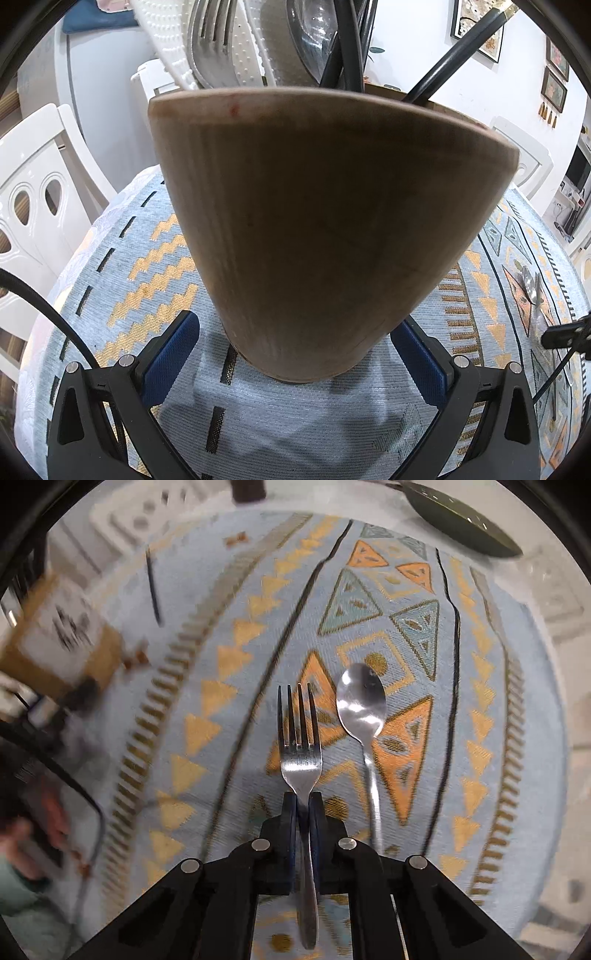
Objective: Organize utensils
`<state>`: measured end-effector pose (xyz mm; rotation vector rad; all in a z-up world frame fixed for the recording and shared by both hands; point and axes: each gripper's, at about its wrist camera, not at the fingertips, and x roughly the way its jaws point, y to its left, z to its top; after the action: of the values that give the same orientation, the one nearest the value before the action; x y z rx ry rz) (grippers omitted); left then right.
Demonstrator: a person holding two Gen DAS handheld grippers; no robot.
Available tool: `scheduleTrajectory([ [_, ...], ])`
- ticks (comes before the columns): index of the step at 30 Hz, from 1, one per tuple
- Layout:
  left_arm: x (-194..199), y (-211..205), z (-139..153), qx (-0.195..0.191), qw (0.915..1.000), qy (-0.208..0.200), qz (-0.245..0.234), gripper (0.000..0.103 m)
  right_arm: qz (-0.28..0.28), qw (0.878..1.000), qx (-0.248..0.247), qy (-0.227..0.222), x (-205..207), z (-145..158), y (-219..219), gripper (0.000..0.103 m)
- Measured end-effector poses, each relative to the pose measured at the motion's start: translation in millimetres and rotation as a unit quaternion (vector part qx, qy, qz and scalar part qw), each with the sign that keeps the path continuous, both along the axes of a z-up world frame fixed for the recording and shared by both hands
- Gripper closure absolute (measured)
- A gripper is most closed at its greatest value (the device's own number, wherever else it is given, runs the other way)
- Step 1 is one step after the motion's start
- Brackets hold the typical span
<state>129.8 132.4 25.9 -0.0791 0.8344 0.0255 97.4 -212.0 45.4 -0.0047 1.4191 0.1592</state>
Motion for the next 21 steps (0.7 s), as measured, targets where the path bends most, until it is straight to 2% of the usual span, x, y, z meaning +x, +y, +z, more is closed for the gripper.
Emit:
scheduleTrajectory([
  [9,-1,-1,-1,0.002,1.0000,0.001,-0.001,0.000,-0.026,0.997,0.052,-0.056,-22,38,-11,0.097],
  [16,-1,-1,-1,0.003,1.0000,0.002,-0.002,0.000,-0.035,0.986,0.112,-0.119,-40,58,-4,0.097],
  [21,-1,-2,0,0.004,1.0000,0.002,-0.003,0.000,-0.038,0.980,0.131,-0.148,-47,69,5,0.097],
])
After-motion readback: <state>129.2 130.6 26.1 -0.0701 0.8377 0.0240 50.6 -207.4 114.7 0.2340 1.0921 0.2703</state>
